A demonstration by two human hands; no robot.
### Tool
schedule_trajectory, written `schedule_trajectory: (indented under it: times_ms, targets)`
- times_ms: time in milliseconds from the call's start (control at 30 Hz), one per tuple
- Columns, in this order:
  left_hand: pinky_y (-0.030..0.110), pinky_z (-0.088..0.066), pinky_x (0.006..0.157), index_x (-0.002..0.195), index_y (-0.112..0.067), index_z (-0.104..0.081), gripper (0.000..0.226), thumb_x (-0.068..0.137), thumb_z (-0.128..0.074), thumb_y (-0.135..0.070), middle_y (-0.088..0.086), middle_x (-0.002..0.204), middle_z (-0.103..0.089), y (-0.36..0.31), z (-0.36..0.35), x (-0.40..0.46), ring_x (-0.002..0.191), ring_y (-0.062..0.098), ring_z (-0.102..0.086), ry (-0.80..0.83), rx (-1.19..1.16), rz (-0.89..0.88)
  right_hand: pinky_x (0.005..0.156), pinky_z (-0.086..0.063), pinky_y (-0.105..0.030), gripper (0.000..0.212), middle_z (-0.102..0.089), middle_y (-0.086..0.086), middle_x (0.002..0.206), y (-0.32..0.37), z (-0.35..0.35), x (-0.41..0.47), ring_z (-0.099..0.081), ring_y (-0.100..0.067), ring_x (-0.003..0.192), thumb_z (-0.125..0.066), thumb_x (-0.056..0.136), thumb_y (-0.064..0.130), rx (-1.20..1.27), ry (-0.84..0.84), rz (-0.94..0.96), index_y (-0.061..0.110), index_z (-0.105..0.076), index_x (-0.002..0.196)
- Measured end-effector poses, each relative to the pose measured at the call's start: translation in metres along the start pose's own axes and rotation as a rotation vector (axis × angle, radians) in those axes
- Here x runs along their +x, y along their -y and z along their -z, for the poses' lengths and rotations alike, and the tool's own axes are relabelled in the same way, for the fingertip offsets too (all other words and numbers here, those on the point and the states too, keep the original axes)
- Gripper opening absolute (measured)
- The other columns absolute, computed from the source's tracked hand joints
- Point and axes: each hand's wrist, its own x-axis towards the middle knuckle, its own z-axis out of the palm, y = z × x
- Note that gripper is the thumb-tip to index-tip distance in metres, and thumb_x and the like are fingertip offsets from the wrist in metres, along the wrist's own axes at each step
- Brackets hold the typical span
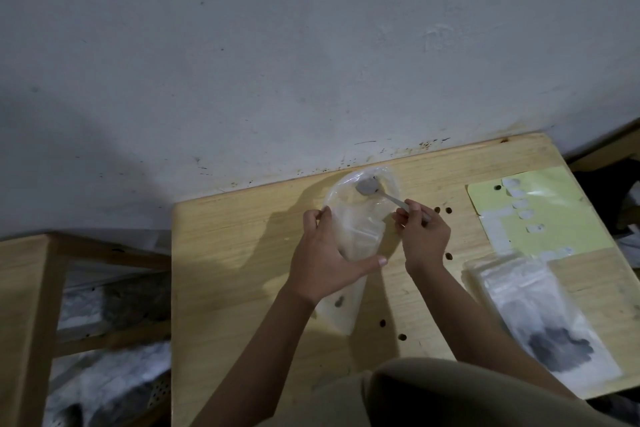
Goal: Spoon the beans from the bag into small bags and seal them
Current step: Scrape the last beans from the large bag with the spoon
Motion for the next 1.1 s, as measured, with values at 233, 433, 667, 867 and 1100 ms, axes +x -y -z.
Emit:
schedule_trajectory:
  times_ms: [233,433,667,867,1100]
  targets:
    - [0.023,-0.045,0.078,0.134,-0.020,-0.032,0.104,0.053,-0.079,-0.066,-0.009,0.122,-0.026,0.008,0.007,0.007,0.098,0.006,-0.043,-0.033,-0.003,0.012,0.066,-0.057,-0.033,0.027,-0.064,-0.009,0.071,0.011,0.008,0.013,-0.064,-0.015,0.064,-0.047,0.098,0.017,0.110,0.080,-0.136,0.010,-0.066,0.080]
    - [0.030,-0.052,0.077,0.139,-0.018,-0.026,0.115,0.049,-0.074,-0.073,-0.004,0.133,-0.024,0.010,0.005,0.005,0.111,0.015,-0.048,-0.071,0.117,-0.007,0.066,-0.058,-0.034,0.029,-0.061,-0.012,0.072,0.019,0.016,0.021,-0.062,-0.019,0.062,-0.046,0.098,0.018,0.115,0.051,-0.196,0.005,-0.064,0.080]
    - [0.034,-0.054,0.080,0.140,-0.016,-0.024,0.118,0.050,-0.071,-0.076,-0.003,0.134,-0.022,0.012,0.004,0.003,0.114,0.018,-0.049,-0.109,0.176,0.018,0.063,-0.056,-0.032,0.029,-0.060,-0.011,0.072,0.025,0.019,0.018,-0.061,-0.017,0.062,-0.046,0.099,0.019,0.152,0.061,-0.252,0.004,-0.064,0.082]
    - [0.032,-0.052,0.083,0.145,-0.015,-0.016,0.124,0.051,-0.073,-0.073,-0.001,0.139,-0.019,0.014,0.004,0.003,0.122,0.019,-0.043,-0.104,0.231,0.010,0.066,-0.060,-0.035,0.030,-0.058,-0.012,0.071,0.043,0.032,0.011,-0.058,-0.017,0.062,-0.046,0.099,0.020,0.099,0.126,-0.157,-0.001,-0.065,0.089]
    - [0.034,-0.051,0.089,0.147,-0.013,-0.012,0.129,0.052,-0.073,-0.074,0.000,0.142,-0.017,0.020,-0.004,0.006,0.127,0.021,-0.039,-0.086,0.269,0.004,0.065,-0.060,-0.032,0.029,-0.059,-0.010,0.066,0.067,0.049,-0.006,-0.058,-0.015,0.058,-0.048,0.098,0.016,-0.017,0.302,0.109,0.009,-0.067,0.078]
